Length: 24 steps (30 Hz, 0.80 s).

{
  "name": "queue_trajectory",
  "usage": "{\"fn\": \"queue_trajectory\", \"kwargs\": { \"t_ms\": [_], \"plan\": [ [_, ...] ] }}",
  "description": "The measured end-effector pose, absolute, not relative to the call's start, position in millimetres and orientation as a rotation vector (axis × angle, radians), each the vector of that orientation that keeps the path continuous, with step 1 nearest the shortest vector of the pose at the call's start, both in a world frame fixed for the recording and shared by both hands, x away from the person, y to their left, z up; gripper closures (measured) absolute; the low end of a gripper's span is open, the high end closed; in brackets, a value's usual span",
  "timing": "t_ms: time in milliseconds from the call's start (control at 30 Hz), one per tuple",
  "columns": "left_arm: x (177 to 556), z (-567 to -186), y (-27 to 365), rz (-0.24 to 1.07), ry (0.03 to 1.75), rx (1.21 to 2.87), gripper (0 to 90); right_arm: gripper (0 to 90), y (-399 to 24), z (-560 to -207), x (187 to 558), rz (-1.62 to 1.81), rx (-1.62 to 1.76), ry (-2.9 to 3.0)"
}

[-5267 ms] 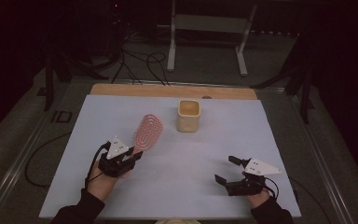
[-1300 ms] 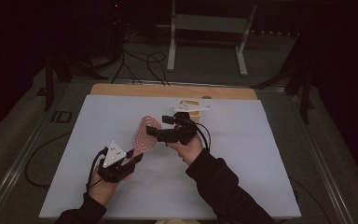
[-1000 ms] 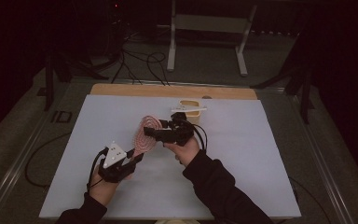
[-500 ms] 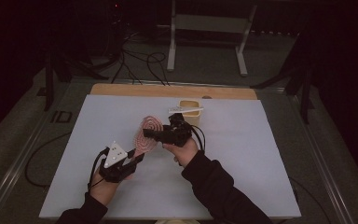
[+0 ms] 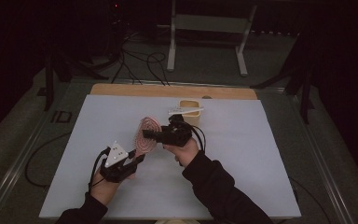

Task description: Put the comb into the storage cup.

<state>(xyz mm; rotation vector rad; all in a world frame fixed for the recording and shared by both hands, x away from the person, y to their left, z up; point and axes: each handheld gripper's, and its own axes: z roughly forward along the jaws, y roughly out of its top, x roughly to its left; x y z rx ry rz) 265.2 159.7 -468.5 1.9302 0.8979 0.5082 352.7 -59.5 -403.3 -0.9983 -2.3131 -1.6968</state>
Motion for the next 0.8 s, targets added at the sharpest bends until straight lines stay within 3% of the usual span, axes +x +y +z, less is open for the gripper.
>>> {"fn": "queue_trajectory", "kwargs": {
  "t_ms": [367,600,800],
  "plan": [
    [268.9,-468.7,161.4,0.39,0.882,1.905,68.4,64.8,-60.2,-400.5,349.0,-1.764,-0.989,-2.319],
    [269.6,-466.8,161.9,0.38,0.935,1.878,46.4,64.9,-69.6,-393.9,351.1,-1.818,-1.02,-2.339],
    [270.4,-466.1,162.4,0.358,0.939,1.894,37.4,64.9,-77.0,-389.4,352.8,-1.837,-1.017,-2.371]
  ]
}}
